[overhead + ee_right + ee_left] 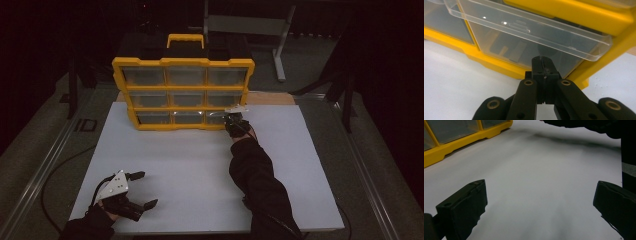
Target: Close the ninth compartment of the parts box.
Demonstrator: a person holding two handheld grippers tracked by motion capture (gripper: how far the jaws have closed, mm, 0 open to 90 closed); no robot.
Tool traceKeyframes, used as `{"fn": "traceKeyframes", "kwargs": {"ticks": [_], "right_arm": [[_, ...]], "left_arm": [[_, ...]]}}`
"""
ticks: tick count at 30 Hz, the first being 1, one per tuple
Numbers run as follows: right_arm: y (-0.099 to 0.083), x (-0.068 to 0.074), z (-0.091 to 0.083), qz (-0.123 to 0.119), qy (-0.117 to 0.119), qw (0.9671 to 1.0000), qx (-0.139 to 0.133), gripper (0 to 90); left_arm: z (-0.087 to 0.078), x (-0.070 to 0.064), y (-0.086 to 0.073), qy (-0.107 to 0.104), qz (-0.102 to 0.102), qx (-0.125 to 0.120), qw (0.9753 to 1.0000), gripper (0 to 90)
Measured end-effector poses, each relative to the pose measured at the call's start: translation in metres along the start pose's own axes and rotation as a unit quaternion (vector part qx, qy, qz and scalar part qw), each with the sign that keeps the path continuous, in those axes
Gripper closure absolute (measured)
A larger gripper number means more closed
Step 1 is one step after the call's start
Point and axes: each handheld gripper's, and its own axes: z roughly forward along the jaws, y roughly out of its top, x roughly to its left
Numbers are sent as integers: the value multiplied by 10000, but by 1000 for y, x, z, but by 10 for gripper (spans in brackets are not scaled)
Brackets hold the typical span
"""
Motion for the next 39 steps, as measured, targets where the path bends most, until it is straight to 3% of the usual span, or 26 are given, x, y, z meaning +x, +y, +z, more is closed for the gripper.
{"fn": "traceKeyframes", "kwargs": {"ticks": [23,32,36,39], "right_arm": [[5,-1,6,44,-50,10000,72,900],[-1,4,-1,150,163,9997,-42,900],[-2,8,-3,219,268,9993,-101,857],[-3,12,-5,206,299,9993,-112,748]], "left_arm": [[1,0,-1,-17,5,8,10000,0],[1,0,-1,-6,9,25,10000,0],[1,0,-1,-3,14,21,10000,0],[1,-1,-1,2,20,24,10000,0]]}}
